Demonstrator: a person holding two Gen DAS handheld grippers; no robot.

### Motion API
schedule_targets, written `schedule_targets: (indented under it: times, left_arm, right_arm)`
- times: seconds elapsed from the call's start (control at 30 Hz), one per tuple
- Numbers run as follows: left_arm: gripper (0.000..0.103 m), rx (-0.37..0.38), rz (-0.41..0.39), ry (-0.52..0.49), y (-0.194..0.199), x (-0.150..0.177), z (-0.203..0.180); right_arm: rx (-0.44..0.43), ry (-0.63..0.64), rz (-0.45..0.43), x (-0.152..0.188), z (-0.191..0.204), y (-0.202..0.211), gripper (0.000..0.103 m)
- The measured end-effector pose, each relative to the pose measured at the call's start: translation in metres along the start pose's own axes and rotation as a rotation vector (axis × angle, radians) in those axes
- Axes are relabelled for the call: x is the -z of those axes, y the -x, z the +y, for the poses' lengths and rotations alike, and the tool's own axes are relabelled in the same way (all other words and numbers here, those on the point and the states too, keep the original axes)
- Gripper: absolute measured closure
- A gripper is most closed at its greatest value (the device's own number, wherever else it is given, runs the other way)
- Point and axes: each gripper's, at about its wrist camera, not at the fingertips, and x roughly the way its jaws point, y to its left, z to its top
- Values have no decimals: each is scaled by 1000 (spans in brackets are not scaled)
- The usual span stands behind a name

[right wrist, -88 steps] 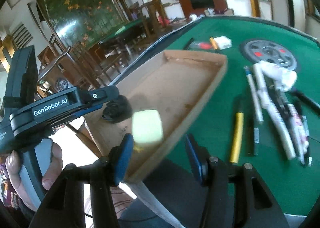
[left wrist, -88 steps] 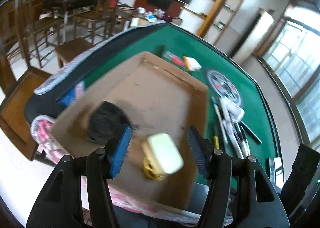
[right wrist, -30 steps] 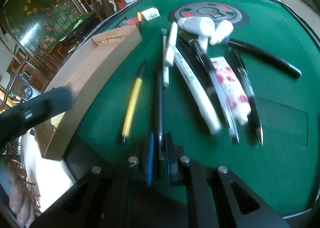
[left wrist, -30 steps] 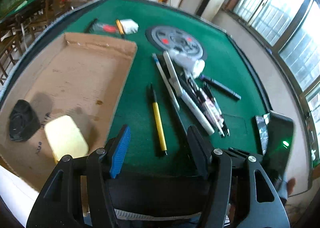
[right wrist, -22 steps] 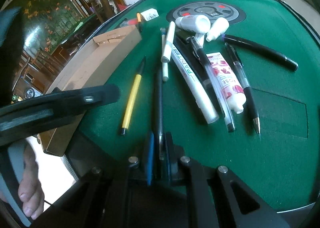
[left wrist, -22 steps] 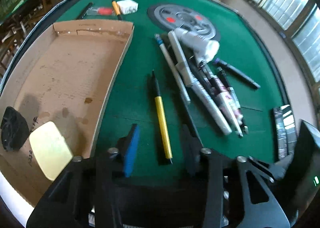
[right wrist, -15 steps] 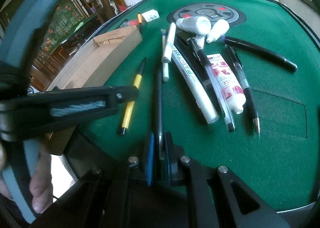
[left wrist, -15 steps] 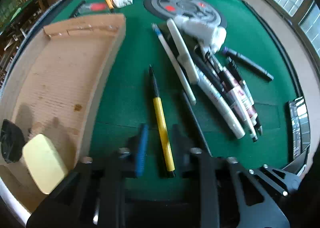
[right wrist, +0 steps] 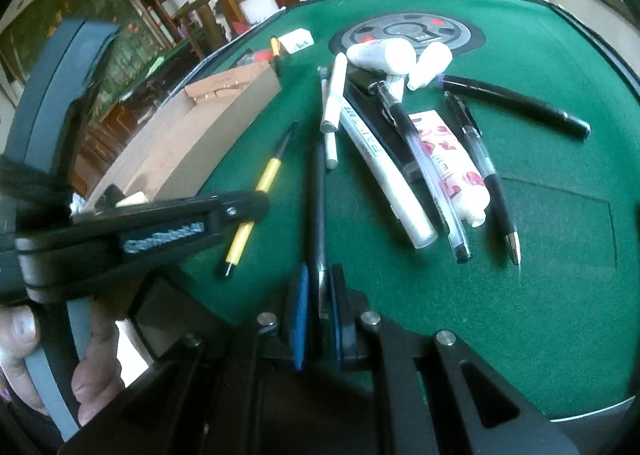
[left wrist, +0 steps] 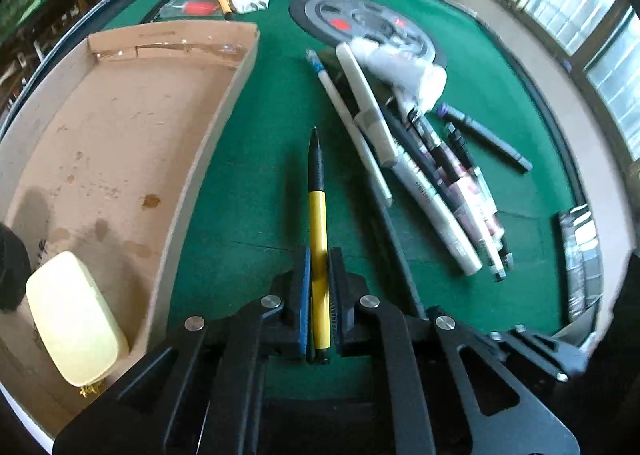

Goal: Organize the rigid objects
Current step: 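Carry both pens into the cardboard tray and open both tools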

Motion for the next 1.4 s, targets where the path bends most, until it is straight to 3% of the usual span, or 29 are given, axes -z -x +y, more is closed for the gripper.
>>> schedule_targets:
  times: [0.2,0.47,0.63,0.8,0.97,1.23,1.4]
  left_arm:
    - [95,109,-53,59,40,3,9]
    - [95,177,-154,155,107,5,54]
    - [95,150,-225,193,140,3,86]
    - [95,96,-240,237,139,-2,116]
    - [95,90,-220,279,127,-6,141]
    - [95,53,-201,270,104,-25,160]
    - [95,19,-136,280,71,-33,169]
  right_arm:
    - [-67,-9,-68,-2,8,17,94]
    - [-170,6,-144,-10,32,40,94]
    - [-209,50,-139,-21,58,36,94]
    - [-246,82,-106,-34,84,22,94]
    - [-263,117,-75,-46,109,4,94]
    - [-230,116,-27,-69,124,-26,94]
    - [-189,99,22,-75,130,-55,94]
